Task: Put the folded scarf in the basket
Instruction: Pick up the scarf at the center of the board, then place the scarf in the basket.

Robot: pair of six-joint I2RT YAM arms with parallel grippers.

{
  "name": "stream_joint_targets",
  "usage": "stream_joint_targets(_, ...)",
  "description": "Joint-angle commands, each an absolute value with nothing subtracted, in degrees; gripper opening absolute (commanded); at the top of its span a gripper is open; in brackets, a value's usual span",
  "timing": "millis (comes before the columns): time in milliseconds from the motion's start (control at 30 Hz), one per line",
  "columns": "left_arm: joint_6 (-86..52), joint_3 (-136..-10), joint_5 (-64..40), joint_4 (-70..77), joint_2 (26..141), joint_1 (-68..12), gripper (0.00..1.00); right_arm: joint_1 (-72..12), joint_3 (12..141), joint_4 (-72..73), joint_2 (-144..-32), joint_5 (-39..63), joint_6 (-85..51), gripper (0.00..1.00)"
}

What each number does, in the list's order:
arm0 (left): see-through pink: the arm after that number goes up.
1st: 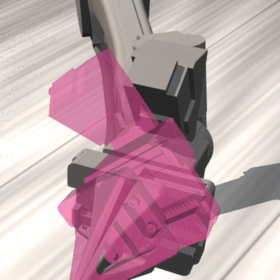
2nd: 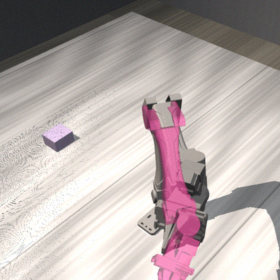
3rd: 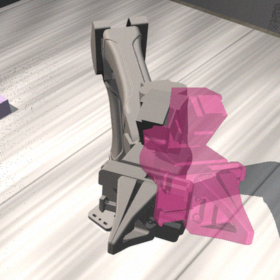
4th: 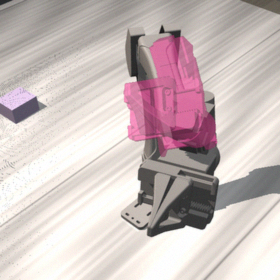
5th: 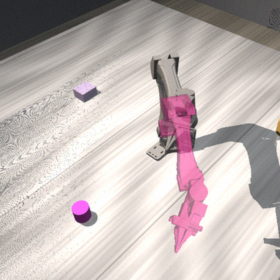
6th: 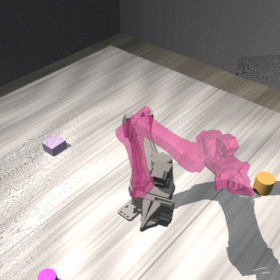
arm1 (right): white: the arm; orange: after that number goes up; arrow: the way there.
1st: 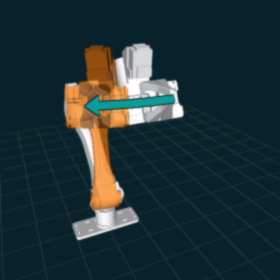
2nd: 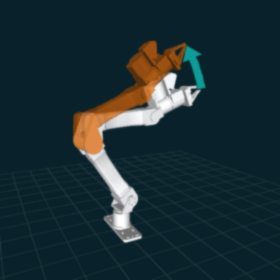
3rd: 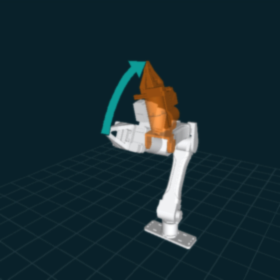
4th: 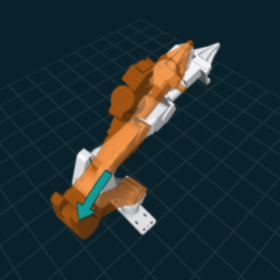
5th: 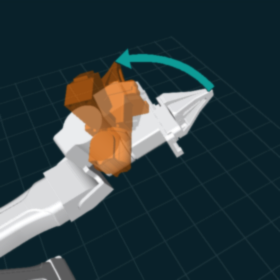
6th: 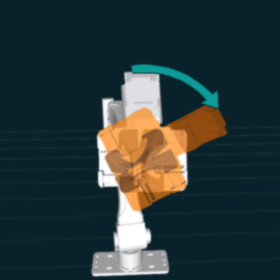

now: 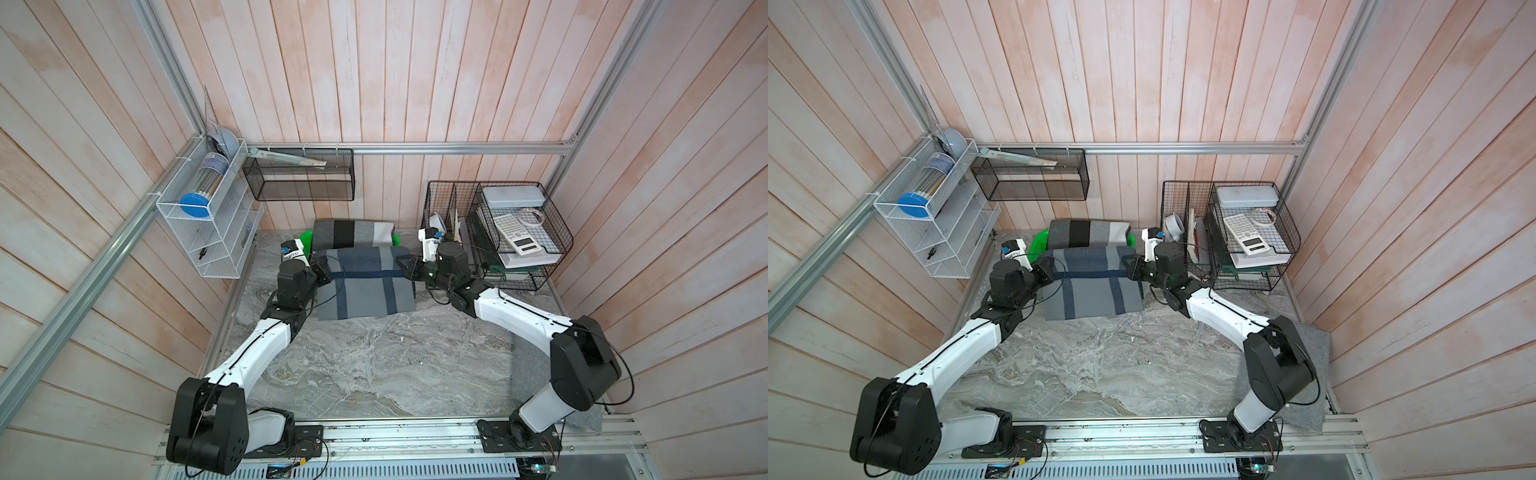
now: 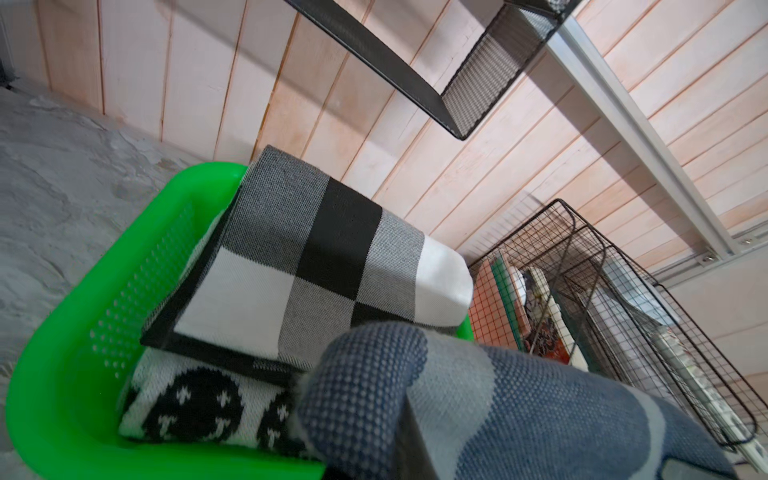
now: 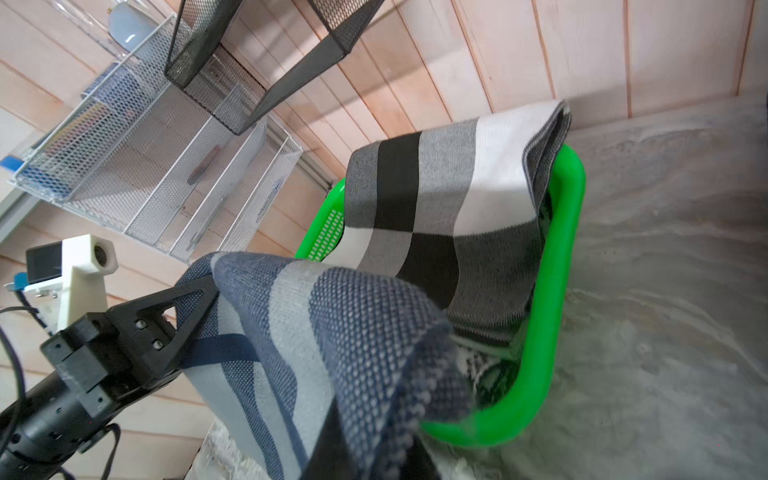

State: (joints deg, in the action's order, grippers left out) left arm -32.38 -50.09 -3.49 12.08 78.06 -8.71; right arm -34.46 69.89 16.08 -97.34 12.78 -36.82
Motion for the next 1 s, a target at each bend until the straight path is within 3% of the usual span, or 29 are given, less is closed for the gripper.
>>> stream_joint_targets(0, -30.12, -55.01, -4.12, 11.24, 81.25, -5.72, 0.00, -33.34, 77.47, 15.16, -101.87, 10.45, -35.40, 0.00)
stream_joint_targets(533, -25.64, -75.32, -4.89, 8.45, 100.17, -1.41, 0.00, -30.63, 103.26, 7.03, -122.47, 11.51, -35.43, 0.00)
stream_joint_targets(967, -22.52, -83.00, -5.94, 9.06, 108.85, -0.18, 0.00, -30.12, 109.78, 4.70, -129.61, 12.76, -37.20, 0.00)
